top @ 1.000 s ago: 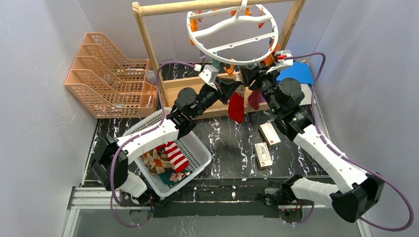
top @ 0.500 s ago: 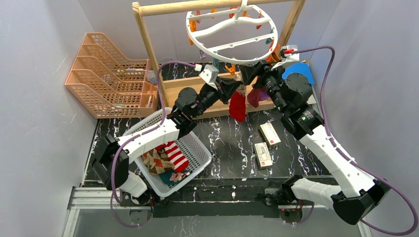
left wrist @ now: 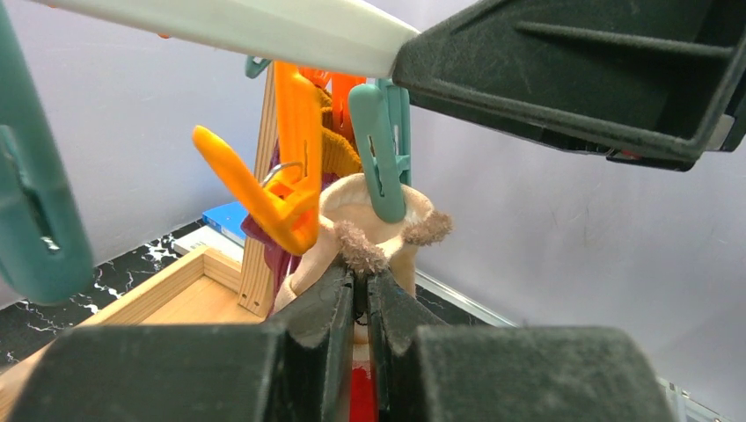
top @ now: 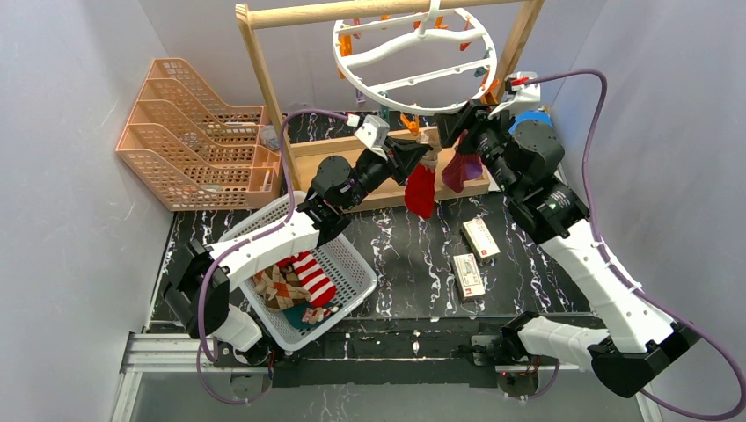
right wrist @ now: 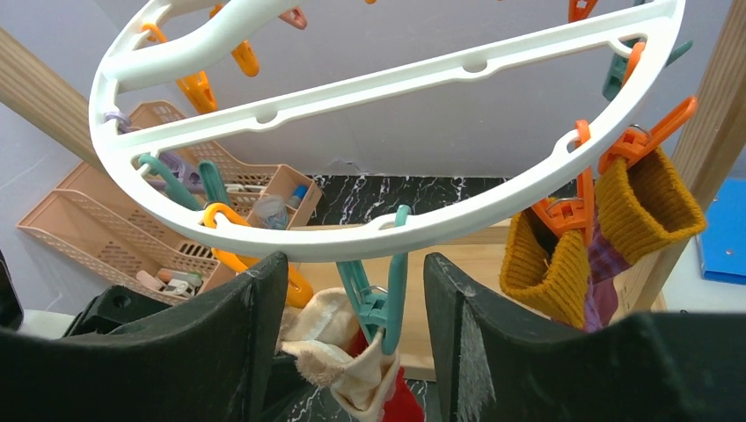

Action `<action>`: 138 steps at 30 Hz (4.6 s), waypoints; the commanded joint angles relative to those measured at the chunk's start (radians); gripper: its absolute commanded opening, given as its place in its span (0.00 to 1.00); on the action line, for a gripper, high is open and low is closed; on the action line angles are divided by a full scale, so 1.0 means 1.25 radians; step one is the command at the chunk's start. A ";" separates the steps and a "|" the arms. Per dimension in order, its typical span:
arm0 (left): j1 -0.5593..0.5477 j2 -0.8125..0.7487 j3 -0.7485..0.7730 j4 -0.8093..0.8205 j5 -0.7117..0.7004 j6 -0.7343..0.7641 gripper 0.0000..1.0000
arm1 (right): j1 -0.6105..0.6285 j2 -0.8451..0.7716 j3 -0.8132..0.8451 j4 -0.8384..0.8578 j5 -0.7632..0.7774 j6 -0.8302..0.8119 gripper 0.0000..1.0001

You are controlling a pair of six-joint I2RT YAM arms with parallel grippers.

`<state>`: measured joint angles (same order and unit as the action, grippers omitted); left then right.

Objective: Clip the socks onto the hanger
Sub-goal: Clamp the sock onto the hanger.

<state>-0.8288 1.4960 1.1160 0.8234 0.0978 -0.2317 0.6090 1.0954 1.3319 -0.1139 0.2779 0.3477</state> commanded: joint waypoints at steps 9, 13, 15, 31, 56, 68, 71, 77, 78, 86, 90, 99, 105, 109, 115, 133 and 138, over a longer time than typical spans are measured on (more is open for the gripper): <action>-0.004 -0.013 0.023 0.033 0.001 0.005 0.00 | -0.004 0.060 0.138 -0.113 -0.011 -0.018 0.69; -0.004 -0.011 0.023 0.033 0.000 0.006 0.00 | -0.004 0.071 0.158 -0.147 -0.005 -0.017 0.69; -0.004 -0.010 0.023 0.033 -0.002 0.006 0.00 | -0.003 0.075 0.165 -0.160 -0.004 -0.015 0.69; -0.003 -0.008 0.022 0.033 0.001 0.007 0.00 | -0.003 0.102 0.186 -0.171 -0.007 -0.027 0.68; -0.004 -0.007 0.026 0.033 0.005 0.005 0.00 | -0.003 0.105 0.183 -0.148 -0.011 -0.040 0.49; -0.004 -0.006 0.030 0.033 0.007 0.004 0.00 | -0.004 0.101 0.176 -0.145 -0.014 -0.042 0.33; -0.004 -0.013 0.031 0.033 0.005 0.004 0.00 | -0.003 0.106 0.174 -0.138 -0.022 -0.049 0.04; -0.004 -0.043 0.019 0.032 -0.007 0.011 0.00 | -0.003 0.099 0.145 -0.116 -0.006 -0.061 0.01; -0.004 -0.048 0.018 0.032 -0.008 0.010 0.00 | -0.003 0.098 0.141 -0.111 -0.007 -0.063 0.01; -0.004 -0.053 0.033 0.033 -0.014 -0.002 0.00 | -0.003 0.095 0.126 -0.100 -0.011 -0.062 0.01; -0.004 -0.047 0.041 0.033 -0.008 -0.009 0.00 | -0.003 0.093 0.122 -0.099 -0.014 -0.060 0.01; -0.003 -0.037 0.038 0.033 -0.008 -0.007 0.00 | -0.003 0.083 0.113 -0.107 -0.029 -0.041 0.19; -0.003 -0.031 0.041 0.033 -0.011 0.001 0.00 | -0.003 0.073 0.123 -0.120 -0.042 -0.038 0.54; -0.004 -0.029 0.037 0.033 -0.013 0.004 0.00 | -0.004 0.073 0.156 -0.150 -0.061 -0.036 0.63; -0.005 -0.024 0.038 0.032 -0.013 0.006 0.00 | -0.004 0.085 0.220 -0.224 -0.089 -0.058 0.70; -0.004 -0.023 0.037 0.030 -0.008 0.005 0.00 | -0.003 0.106 0.267 -0.298 -0.048 -0.076 0.69; -0.004 -0.029 0.031 0.030 -0.009 0.007 0.00 | -0.003 0.078 0.192 -0.191 -0.051 -0.089 0.68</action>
<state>-0.8288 1.4830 1.1290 0.8265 0.0937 -0.2352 0.6086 1.2301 1.6260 -0.4946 0.2066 0.2581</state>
